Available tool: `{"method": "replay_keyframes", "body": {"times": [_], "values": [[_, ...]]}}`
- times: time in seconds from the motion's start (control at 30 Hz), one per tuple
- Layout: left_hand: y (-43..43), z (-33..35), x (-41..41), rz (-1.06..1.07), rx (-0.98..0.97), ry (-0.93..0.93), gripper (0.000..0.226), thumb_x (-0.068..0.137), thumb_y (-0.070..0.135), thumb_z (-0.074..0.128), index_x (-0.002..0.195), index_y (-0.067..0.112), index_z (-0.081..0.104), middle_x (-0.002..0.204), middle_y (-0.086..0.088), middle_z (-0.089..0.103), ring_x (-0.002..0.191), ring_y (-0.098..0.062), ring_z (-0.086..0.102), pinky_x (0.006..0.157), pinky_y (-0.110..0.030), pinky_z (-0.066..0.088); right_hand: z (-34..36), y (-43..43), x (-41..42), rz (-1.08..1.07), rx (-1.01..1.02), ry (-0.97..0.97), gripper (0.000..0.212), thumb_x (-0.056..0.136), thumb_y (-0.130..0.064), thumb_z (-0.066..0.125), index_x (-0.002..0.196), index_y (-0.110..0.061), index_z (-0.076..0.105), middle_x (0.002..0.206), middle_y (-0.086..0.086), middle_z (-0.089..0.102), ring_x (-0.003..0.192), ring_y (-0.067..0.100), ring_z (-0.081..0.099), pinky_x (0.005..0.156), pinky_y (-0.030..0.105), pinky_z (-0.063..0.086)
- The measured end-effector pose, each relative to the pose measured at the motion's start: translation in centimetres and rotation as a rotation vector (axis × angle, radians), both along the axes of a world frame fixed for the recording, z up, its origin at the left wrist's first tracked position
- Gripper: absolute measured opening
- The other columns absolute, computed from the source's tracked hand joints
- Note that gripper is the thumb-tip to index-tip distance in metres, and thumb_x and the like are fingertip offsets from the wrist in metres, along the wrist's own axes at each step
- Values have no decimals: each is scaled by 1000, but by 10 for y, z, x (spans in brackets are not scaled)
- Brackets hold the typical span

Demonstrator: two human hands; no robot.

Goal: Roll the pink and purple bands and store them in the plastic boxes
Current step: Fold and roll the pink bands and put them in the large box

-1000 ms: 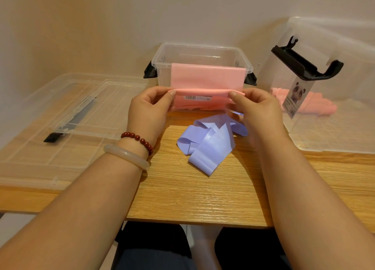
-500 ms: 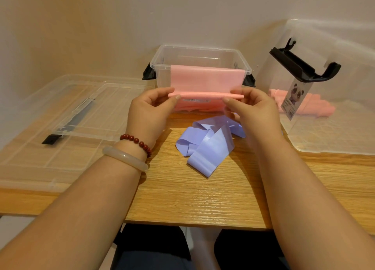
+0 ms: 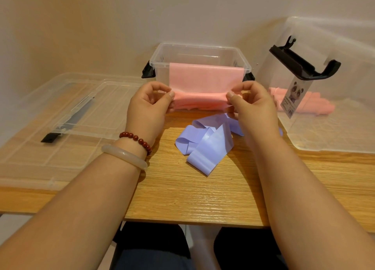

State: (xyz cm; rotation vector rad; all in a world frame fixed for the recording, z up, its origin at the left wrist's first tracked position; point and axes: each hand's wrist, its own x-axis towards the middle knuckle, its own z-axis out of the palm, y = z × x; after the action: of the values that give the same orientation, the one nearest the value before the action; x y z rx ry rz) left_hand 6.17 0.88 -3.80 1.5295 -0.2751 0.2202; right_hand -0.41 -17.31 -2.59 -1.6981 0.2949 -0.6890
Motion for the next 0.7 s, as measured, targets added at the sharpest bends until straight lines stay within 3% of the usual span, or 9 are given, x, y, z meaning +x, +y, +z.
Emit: {"method": "replay_keyframes", "body": {"times": [0.07,0.17,0.33,0.47,0.53,0.6,0.7], "values": [[1,-1,0,7,16,4,17,91,8,63,84,23,65,77,2,66,70,-9,65,73,-25,57,0,-1,0,13,-25,5,10,91,-13,67,87,-22,66,79,3,64,61,2,60,61,19,54],[1,-2,0,-4,14,16,13,88,11,68,91,24,69,83,0,69,79,-12,66,79,-26,56,-1,-4,0,34,-24,17,14,85,-18,75,93,-26,68,91,2,70,81,12,66,74,24,56],[1,-2,0,-1,15,14,13,89,12,66,90,25,70,80,4,69,81,-11,66,84,-32,57,-1,-3,1,-7,-7,3,10,88,-23,73,82,-30,69,84,-2,69,79,8,66,66,21,51],[1,-4,1,-9,32,25,11,88,14,68,86,25,71,83,2,71,85,-13,68,87,-35,57,-3,-2,3,5,59,32,10,91,-17,69,84,-24,67,90,5,70,89,20,71,68,29,57],[1,-4,1,-8,33,22,12,88,13,69,87,24,71,85,-2,71,88,-18,70,87,-36,57,-3,0,2,5,64,18,13,90,-13,67,83,-23,63,85,3,67,80,17,70,65,31,58],[0,-2,0,-15,28,9,15,88,9,68,86,23,67,82,-2,69,80,-16,69,82,-33,58,-1,0,1,-3,38,-7,17,91,-10,66,84,-24,58,79,-1,62,65,8,65,57,23,53],[0,-1,0,-13,41,-6,17,89,6,66,84,23,64,78,1,66,68,-9,65,75,-29,58,-1,0,1,2,-31,-4,16,91,-13,67,83,-25,60,82,3,65,64,8,64,57,21,50]]}}
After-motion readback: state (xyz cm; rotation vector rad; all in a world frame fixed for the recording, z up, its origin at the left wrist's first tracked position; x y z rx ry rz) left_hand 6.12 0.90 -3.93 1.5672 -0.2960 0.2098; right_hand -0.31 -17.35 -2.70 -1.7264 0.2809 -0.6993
